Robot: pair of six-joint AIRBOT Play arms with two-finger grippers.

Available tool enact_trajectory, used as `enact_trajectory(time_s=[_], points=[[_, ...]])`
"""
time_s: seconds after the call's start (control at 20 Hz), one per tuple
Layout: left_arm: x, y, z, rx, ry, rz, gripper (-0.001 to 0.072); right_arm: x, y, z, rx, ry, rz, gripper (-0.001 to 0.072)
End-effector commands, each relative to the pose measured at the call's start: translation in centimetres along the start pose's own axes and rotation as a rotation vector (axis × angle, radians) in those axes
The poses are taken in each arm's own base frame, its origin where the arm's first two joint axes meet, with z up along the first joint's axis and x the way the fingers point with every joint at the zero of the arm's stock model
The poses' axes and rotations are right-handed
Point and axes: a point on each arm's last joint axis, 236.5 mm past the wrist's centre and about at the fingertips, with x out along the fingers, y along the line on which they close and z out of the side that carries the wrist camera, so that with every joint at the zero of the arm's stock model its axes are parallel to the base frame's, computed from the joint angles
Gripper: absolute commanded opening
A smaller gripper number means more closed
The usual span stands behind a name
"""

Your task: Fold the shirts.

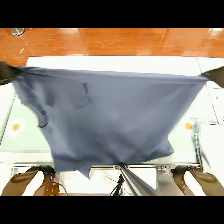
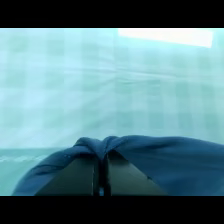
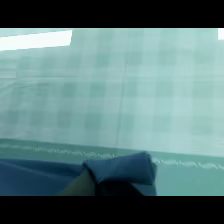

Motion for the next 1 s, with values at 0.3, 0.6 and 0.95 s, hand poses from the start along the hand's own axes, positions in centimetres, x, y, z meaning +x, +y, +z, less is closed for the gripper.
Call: enact_trajectory(time_s=[0.3,0.6,0.95], points=[[20.4,2.1,0.5,-0.191,0.111,-0.098,0.0022,23.0,-8.1,3.1,0.266,0.157,0.119,0.0024],[25.1,3.7,-0.5,-0.242,0.167,-0.086,0.0022,27.6,-9.9,5.1,0.324,0.161,0.133,0.0024],[22.6,3.7,-8.6,-0.121,0.524,-0.103,0.0021,25.4,-10.1,-4.0,0.189,0.532,0.103,0.0024]])
